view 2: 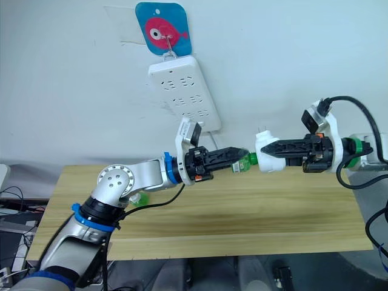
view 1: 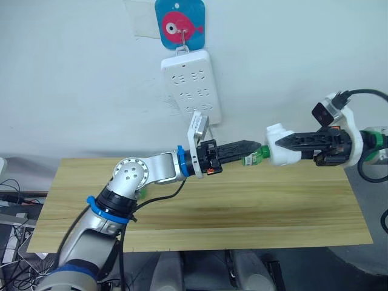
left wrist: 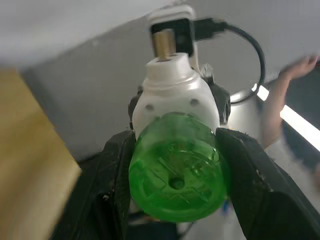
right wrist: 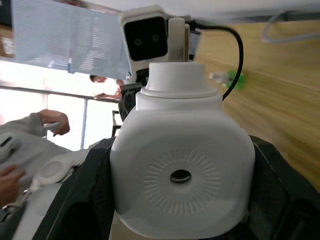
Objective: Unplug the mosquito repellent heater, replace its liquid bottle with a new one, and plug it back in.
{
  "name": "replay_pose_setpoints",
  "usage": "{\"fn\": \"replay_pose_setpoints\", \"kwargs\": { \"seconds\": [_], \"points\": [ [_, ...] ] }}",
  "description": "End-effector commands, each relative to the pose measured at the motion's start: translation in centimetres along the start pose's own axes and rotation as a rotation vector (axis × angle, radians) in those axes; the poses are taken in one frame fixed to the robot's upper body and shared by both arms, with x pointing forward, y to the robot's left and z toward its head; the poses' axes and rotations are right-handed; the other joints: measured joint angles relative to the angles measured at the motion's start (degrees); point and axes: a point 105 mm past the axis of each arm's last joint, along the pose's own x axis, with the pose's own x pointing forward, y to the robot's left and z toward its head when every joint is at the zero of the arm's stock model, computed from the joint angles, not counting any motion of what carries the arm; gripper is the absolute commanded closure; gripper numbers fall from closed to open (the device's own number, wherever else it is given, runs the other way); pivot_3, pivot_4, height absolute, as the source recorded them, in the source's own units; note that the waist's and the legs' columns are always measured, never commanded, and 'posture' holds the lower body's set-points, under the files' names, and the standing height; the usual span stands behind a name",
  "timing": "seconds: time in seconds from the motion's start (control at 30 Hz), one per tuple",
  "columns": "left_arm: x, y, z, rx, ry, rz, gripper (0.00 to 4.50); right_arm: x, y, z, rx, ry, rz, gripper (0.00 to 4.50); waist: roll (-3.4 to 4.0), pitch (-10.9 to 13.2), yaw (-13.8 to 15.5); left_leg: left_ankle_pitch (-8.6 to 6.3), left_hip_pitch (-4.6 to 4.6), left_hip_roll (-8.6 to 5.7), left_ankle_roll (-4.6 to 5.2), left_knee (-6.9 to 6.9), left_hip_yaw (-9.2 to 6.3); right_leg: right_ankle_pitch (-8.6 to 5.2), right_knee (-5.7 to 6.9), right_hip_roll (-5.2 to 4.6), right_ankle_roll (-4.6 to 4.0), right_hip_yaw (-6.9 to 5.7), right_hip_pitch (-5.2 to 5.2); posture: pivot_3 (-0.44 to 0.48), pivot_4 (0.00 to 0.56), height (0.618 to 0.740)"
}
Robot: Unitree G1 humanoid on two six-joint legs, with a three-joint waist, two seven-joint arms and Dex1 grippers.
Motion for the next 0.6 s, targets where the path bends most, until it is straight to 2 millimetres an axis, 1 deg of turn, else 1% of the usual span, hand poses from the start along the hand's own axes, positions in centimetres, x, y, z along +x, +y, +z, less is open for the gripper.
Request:
{"fn": "replay_pose_setpoints", "kwargs": {
  "seconds": [0.03, 0.17, 0.27, 0.47, 0.53, 0.6],
  "points": [
    [-0.7, -1.0, 0.1, -0.044, 0.021, -0.056, 2.27, -0.2, 0.8, 0.5, -0.04, -0.01, 0.006, 1.51, 0.01, 0.0, 0.07, 0.02, 0.0, 0.0, -0.03, 0.0, 0.01, 0.0, 0.03, 0.01, 0.0, 0.02, -0.01, -0.157, 0.27, 0.74],
    [-1.0, -1.6, 0.6, -0.052, 0.006, -0.095, 2.27, -0.6, 0.9, 0.7, -0.029, -0.026, 0.008, 1.51, 0.0, 0.0, 0.17, 0.07, 0.0, 0.0, -0.11, 0.01, 0.06, 0.0, 0.05, 0.01, 0.0, 0.04, 0.0, -0.158, 0.27, 0.74],
    [-1.7, -1.7, 0.6, -0.038, 0.006, -0.08, 2.27, -1.3, 0.5, 1.5, -0.014, -0.077, -0.008, 1.51, 0.0, 0.0, 0.2, 0.1, 0.0, 0.0, -0.17, 0.02, 0.1, 0.0, 0.03, 0.0, 0.0, 0.07, 0.0, -0.156, 0.267, 0.74],
    [-3.5, -1.5, -0.2, -0.012, 0.0, -0.039, 2.27, -3.5, 0.4, 3.2, 0.03, -0.174, -0.034, 1.51, 0.0, 0.0, 0.2, 0.11, 0.01, 0.0, -0.19, -0.02, 0.2, 0.0, 0.0, -0.01, 0.0, 0.13, -0.01, -0.157, 0.262, 0.74],
    [-4.1, -1.5, -0.2, -0.003, -0.025, -0.024, 2.27, -4.3, 0.1, 3.1, 0.036, -0.186, -0.074, 1.51, 0.0, 0.0, 0.27, 0.11, 0.01, 0.01, -0.2, -0.04, 0.2, 0.0, -0.03, -0.01, 0.0, 0.12, -0.01, -0.159, 0.261, 0.74],
    [-4.8, -1.4, 0.1, 0.006, -0.06, -0.009, 2.27, -5.1, -1.1, 2.9, 0.044, -0.203, -0.164, 1.51, 0.0, 0.0, 0.35, 0.11, 0.0, 0.01, -0.2, -0.05, 0.21, 0.0, -0.06, -0.01, 0.0, 0.12, -0.02, -0.157, 0.263, 0.74]
  ]
}}
